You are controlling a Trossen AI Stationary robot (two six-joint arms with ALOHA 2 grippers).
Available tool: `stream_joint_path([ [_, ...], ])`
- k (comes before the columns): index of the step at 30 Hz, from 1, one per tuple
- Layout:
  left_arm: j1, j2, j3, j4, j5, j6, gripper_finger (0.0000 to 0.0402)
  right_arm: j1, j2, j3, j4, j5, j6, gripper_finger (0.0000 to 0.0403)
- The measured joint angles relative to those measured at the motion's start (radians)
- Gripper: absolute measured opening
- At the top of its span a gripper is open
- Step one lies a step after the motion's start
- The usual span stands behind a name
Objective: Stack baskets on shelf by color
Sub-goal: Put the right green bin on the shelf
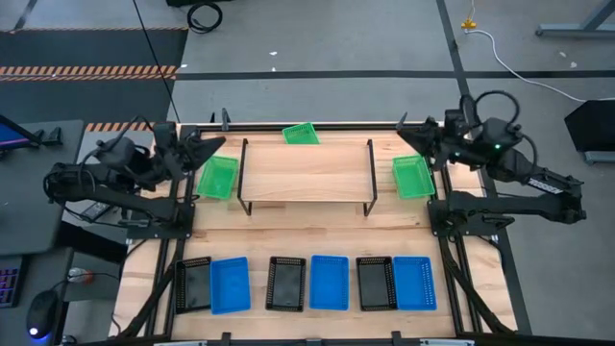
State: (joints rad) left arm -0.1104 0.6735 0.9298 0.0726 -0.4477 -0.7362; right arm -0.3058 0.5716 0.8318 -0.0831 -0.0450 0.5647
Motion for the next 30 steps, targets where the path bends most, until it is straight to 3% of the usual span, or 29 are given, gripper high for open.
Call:
stream_joint_path([
  [8, 0.0, 0.0, 0.0, 0.03, 0.006, 0.001, 0.003, -0.048, -0.001, 0.001, -0.046, 0.1, 0.027, 0.0016],
  [13, 0.0, -0.002, 0.0, -0.006, 0.049, 0.149, 0.0032, -0.102, 0.007, 0.001, -0.376, 0.194, 0.054, 0.0025],
  [20, -0.001, 0.015, 0.0, -0.068, 0.054, 0.149, 0.0028, -0.135, 0.054, 0.0, -0.824, 0.204, 0.157, 0.0071],
  [25, 0.0, 0.024, 0.0, -0.186, 0.095, 0.194, 0.0032, -0.135, 0.088, 0.0, -1.03, 0.158, 0.203, 0.0122],
  [30, 0.0, 0.028, 0.0, -0.252, 0.139, 0.082, 0.0028, -0.135, 0.14, 0.0, -1.148, 0.13, 0.246, 0.017],
])
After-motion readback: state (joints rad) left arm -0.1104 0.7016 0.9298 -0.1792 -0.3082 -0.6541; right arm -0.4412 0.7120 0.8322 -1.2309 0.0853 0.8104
